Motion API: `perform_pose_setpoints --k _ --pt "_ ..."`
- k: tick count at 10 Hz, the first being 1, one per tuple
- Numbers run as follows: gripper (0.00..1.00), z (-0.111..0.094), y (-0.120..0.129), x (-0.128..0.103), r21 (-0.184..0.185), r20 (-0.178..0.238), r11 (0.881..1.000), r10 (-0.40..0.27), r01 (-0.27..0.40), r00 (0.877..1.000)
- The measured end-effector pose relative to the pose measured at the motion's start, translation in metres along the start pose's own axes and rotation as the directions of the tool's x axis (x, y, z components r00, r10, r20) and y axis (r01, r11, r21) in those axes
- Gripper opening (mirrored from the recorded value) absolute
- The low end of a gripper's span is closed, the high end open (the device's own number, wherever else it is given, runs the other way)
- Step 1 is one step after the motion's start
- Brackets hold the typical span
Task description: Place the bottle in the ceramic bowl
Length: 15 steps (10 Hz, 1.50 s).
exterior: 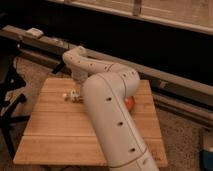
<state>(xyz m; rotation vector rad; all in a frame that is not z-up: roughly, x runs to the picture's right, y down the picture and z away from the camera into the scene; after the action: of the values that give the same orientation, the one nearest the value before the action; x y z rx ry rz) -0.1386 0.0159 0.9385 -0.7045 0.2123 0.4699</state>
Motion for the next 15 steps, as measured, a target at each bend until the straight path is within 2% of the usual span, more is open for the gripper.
perform_pose_setpoints --k 3,7,9,11,13,14,15 --pt "0.65 0.018 0.015 0.001 -0.023 -0.011 1.0 -0.012 0.011 1.0" --pt "0.64 0.045 0.021 -0.001 -0.042 -0.031 0.999 0.009 -0.011 0.999" --pt "0.46 0.052 0.022 -0.002 -0.03 -0.048 0.999 0.04 -0.041 0.998" --pt "0.28 0.049 0.021 0.002 -0.024 -0.041 0.997 0.072 -0.073 0.997" --pt "0.08 0.028 0.02 0.012 -0.012 -0.01 0.995 0.103 -0.104 0.995" --pt "0.01 0.013 0.02 0.018 -0.004 0.012 0.993 0.119 -0.119 0.993" --pt "0.0 -0.004 0.019 0.027 0.002 0.04 0.99 0.144 -0.144 0.989"
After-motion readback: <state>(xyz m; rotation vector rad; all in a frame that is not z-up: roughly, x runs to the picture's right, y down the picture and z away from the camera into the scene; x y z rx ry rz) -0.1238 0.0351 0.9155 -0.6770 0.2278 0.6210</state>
